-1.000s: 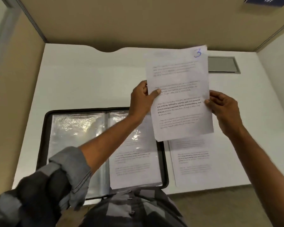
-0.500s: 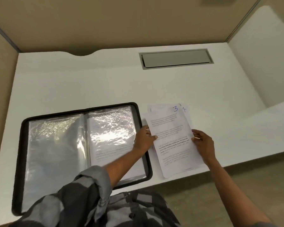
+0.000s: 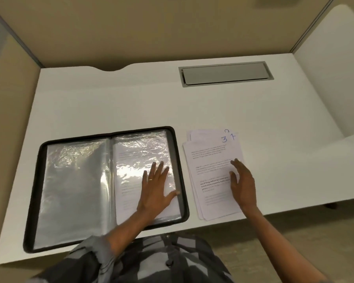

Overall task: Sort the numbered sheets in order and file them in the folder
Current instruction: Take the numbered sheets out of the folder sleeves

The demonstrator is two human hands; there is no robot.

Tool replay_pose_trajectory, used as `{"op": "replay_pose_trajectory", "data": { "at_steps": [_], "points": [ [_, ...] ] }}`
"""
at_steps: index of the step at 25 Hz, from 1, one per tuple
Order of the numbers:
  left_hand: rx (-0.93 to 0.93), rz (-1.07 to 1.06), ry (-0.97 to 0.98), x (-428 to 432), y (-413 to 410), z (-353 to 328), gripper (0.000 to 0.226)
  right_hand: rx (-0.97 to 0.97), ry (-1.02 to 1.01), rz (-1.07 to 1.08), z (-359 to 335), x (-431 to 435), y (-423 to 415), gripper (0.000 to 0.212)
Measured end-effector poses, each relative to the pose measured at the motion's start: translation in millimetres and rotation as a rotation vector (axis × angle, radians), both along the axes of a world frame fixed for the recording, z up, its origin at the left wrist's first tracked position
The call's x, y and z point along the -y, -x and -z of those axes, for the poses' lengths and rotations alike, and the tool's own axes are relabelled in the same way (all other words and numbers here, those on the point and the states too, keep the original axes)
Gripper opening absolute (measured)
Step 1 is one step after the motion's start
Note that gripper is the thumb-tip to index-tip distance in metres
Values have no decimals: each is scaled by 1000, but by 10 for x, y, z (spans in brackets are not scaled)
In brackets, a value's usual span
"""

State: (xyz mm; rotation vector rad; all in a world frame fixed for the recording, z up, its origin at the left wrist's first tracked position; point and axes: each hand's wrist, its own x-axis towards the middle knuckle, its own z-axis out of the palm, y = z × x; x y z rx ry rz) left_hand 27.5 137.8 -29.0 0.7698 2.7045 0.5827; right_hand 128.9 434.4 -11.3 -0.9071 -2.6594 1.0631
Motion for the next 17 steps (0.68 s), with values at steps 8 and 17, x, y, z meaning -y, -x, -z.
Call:
{"op": "replay_pose_trajectory", "data": {
  "at_steps": [8, 17],
  "points": [
    [-24, -37, 148, 603, -147, 213, 60, -7, 38, -545, 97, 1180, 290, 50],
    [158, -402, -556, 912, -343, -804, 74, 15, 352, -919, -426, 2363, 803, 71]
  ]
}}
